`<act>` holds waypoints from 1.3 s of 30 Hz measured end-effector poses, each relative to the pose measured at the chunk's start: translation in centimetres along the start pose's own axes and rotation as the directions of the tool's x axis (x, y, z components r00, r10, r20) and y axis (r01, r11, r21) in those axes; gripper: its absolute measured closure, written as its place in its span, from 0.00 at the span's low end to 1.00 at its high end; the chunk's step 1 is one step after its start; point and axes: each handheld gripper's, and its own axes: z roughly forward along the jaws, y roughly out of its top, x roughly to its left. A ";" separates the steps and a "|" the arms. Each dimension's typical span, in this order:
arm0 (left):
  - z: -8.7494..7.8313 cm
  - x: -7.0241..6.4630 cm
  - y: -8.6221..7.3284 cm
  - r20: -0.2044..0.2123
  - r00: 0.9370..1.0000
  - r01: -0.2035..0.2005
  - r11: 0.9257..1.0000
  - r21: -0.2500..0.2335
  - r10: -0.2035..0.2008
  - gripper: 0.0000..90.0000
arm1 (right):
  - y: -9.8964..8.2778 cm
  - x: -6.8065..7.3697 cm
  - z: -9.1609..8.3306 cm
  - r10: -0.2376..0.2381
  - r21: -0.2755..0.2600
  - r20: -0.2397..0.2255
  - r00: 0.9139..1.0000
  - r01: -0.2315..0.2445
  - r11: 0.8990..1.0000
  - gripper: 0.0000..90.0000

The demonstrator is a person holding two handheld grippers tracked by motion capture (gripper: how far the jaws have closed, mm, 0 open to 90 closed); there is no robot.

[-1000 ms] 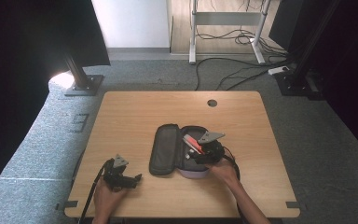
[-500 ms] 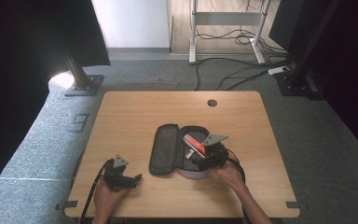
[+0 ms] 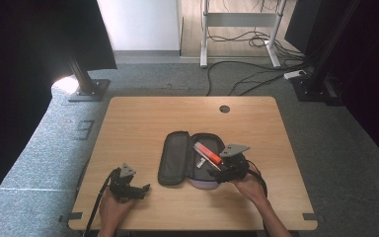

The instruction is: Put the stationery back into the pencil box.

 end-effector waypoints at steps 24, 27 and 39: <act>0.0 0.0 0.0 0.000 1.000 0.000 1.000 0.000 0.000 0.00 | -3.1 -1.5 -4.1 0.022 -0.012 0.077 0.997 -0.022 1.000 0.09; 0.0 0.0 0.0 0.000 1.000 0.000 1.000 -0.001 0.000 0.00 | -3.6 -1.7 -4.3 0.031 -0.007 0.084 0.996 -0.030 1.000 0.09; 0.0 0.0 0.0 0.000 1.000 0.000 1.000 0.000 0.000 0.00 | -6.0 -2.4 -4.3 0.070 0.006 0.106 0.992 -0.071 0.997 0.10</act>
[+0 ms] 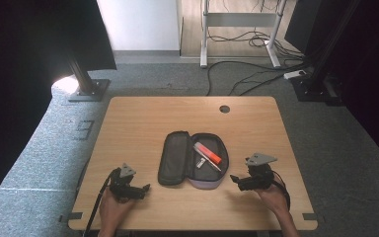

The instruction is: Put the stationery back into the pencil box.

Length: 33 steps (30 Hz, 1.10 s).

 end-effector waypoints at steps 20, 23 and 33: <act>0.0 0.0 0.0 0.000 1.000 0.000 1.000 0.000 0.000 0.00 | -3.6 -0.4 1.3 0.059 0.046 -0.006 0.998 -0.059 0.997 0.11; 0.0 0.0 0.0 0.000 1.000 0.000 1.000 0.000 0.000 0.00 | -4.1 -0.3 1.8 0.064 0.072 -0.007 0.998 -0.063 0.995 0.11; 0.0 0.0 0.0 0.000 1.000 0.000 1.000 0.000 0.000 0.00 | -4.5 -0.2 2.2 0.082 0.066 0.005 0.997 -0.082 0.994 0.06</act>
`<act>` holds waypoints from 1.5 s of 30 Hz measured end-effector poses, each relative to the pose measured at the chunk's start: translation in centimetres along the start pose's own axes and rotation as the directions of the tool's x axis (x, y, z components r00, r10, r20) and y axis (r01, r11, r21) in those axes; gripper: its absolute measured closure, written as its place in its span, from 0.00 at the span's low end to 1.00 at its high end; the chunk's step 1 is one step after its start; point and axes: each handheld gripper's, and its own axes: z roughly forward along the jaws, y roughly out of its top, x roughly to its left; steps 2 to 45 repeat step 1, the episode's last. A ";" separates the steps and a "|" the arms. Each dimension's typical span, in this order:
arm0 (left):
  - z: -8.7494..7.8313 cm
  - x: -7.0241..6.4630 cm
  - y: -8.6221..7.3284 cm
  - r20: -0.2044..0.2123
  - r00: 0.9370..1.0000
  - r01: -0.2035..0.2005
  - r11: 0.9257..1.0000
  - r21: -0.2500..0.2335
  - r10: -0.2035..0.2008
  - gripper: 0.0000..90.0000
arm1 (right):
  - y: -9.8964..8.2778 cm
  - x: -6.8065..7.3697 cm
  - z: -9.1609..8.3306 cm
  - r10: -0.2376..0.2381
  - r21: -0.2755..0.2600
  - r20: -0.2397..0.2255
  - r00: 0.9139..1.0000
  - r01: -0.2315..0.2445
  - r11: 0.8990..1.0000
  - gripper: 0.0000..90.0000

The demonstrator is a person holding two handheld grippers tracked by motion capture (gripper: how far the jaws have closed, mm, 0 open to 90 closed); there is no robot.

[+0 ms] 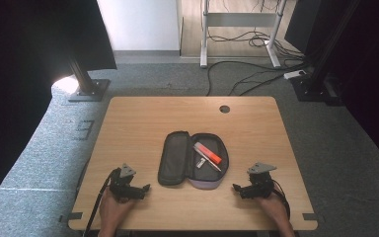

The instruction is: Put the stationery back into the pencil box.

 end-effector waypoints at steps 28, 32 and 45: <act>0.0 0.0 0.0 0.000 1.000 0.000 1.000 0.000 0.000 0.00 | 0.0 0.0 0.0 0.000 0.000 0.000 1.000 0.000 1.000 0.06; 0.0 0.0 0.0 0.000 1.000 0.000 1.000 0.000 0.000 0.00 | 0.0 0.0 0.0 0.000 0.000 0.000 1.000 0.000 1.000 0.06; 0.0 0.0 0.0 0.000 1.000 0.000 1.000 0.000 0.000 0.00 | 0.0 0.0 0.0 0.000 0.000 0.000 1.000 0.000 1.000 0.06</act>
